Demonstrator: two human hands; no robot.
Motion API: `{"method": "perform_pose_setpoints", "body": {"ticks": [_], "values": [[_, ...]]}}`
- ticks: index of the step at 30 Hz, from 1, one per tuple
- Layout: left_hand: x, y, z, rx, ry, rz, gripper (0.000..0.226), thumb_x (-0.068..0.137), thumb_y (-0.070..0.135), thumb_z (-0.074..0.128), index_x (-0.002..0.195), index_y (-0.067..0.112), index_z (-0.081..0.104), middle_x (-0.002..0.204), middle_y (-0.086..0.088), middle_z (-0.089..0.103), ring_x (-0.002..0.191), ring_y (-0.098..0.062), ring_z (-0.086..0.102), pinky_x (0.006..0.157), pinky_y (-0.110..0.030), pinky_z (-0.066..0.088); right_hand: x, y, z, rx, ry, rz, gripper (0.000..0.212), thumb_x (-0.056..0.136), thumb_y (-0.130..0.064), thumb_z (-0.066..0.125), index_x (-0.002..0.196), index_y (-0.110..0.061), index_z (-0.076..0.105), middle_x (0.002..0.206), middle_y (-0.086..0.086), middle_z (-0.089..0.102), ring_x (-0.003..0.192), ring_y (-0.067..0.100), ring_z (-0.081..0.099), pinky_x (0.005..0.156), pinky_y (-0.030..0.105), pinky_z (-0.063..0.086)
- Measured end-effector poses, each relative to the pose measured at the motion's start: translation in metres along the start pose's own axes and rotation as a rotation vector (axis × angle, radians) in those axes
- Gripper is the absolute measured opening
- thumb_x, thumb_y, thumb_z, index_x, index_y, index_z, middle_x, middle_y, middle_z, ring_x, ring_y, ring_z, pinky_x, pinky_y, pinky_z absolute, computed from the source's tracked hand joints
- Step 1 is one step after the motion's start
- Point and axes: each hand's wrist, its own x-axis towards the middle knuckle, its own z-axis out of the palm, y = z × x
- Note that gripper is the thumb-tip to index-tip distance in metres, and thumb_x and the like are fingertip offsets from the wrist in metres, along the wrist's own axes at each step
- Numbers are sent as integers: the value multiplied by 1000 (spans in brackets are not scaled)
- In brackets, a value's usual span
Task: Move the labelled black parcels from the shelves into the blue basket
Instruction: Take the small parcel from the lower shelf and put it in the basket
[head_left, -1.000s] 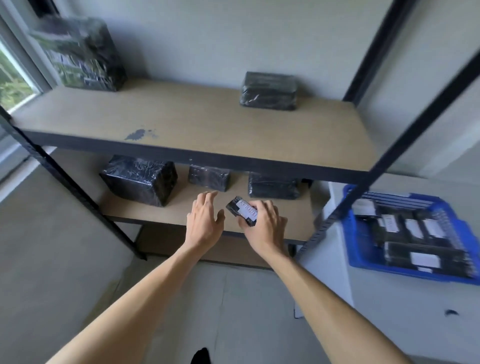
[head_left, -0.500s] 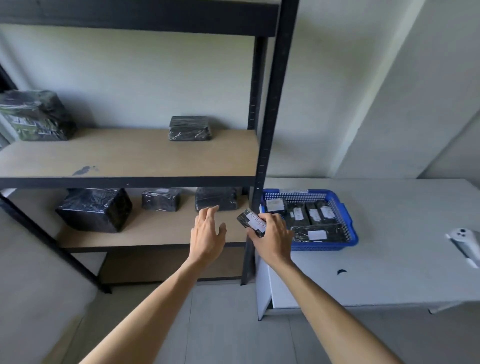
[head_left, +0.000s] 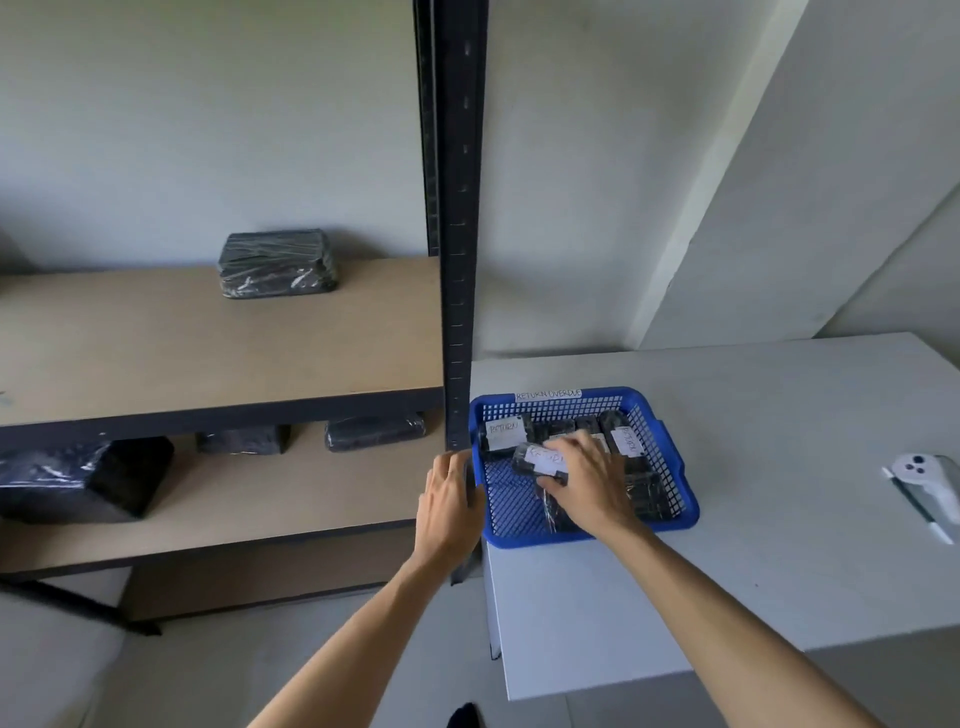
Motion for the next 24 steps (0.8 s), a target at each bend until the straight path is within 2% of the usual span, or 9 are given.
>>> {"method": "perform_pose_setpoints", "body": {"ticks": [5, 8, 10, 11, 13, 14, 16, 20, 24], "values": [[12, -13, 31, 52, -23, -24, 51, 89, 15, 53, 138, 18, 37, 137, -4, 44, 115, -23, 49, 87, -32, 44, 39, 5, 38, -55, -126, -135, 59, 72, -28, 87, 127, -25, 66, 116, -4, 53, 107, 18, 54, 95, 44, 45], [19, -23, 42, 76, -7, -109, 61, 88, 17, 55, 143, 16, 28, 142, -7, 41, 120, -25, 48, 94, -37, 46, 53, 1, 59, -93, -176, -126, 60, 74, -32, 85, 129, -30, 64, 122, -6, 57, 112, 19, 54, 95, 48, 42], [23, -24, 45, 54, -24, -126, 65, 89, 15, 54, 146, 14, 24, 144, -8, 39, 125, -24, 46, 99, -33, 43, 57, -1, 69, -123, -207, -116, 59, 77, -31, 83, 131, -32, 62, 130, -8, 60, 115, 19, 52, 97, 48, 38], [25, -22, 47, 39, -30, -127, 65, 89, 14, 53, 147, 14, 23, 144, -8, 38, 123, -24, 47, 96, -30, 44, 58, -1, 73, -126, -217, -111, 57, 78, -30, 82, 131, -31, 62, 132, -9, 61, 115, 20, 52, 96, 47, 37], [27, -19, 49, 24, -27, -130, 63, 90, 14, 53, 146, 14, 23, 140, -7, 37, 107, -21, 54, 76, -20, 46, 59, 0, 79, -125, -227, -99, 50, 81, -26, 79, 129, -30, 64, 130, -10, 64, 113, 20, 53, 95, 46, 36], [28, -18, 51, 26, -25, -128, 62, 91, 14, 52, 146, 15, 24, 138, -7, 37, 96, -17, 54, 67, -14, 43, 59, 0, 81, -134, -229, -92, 47, 82, -26, 77, 128, -30, 64, 128, -10, 66, 112, 20, 53, 95, 45, 35], [28, -16, 54, 19, -19, -126, 58, 91, 13, 51, 144, 16, 27, 135, -5, 36, 85, -8, 46, 59, -12, 37, 59, -1, 84, -162, -230, -74, 45, 84, -27, 74, 127, -27, 61, 123, -8, 68, 112, 21, 54, 95, 45, 34], [25, -12, 61, -20, -1, -158, 53, 92, 11, 48, 142, 17, 30, 130, -5, 39, 86, -17, 56, 63, -23, 43, 62, -3, 86, -195, -237, -73, 55, 77, -21, 81, 127, -27, 58, 122, -2, 66, 116, 24, 53, 97, 50, 34], [25, -10, 67, -3, -22, -172, 63, 90, 3, 48, 147, 15, 24, 130, -6, 40, 94, -26, 58, 71, -32, 45, 64, -4, 84, -277, -234, -111, 59, 67, -23, 88, 121, -29, 64, 119, 1, 63, 112, 24, 51, 91, 49, 34]]}}
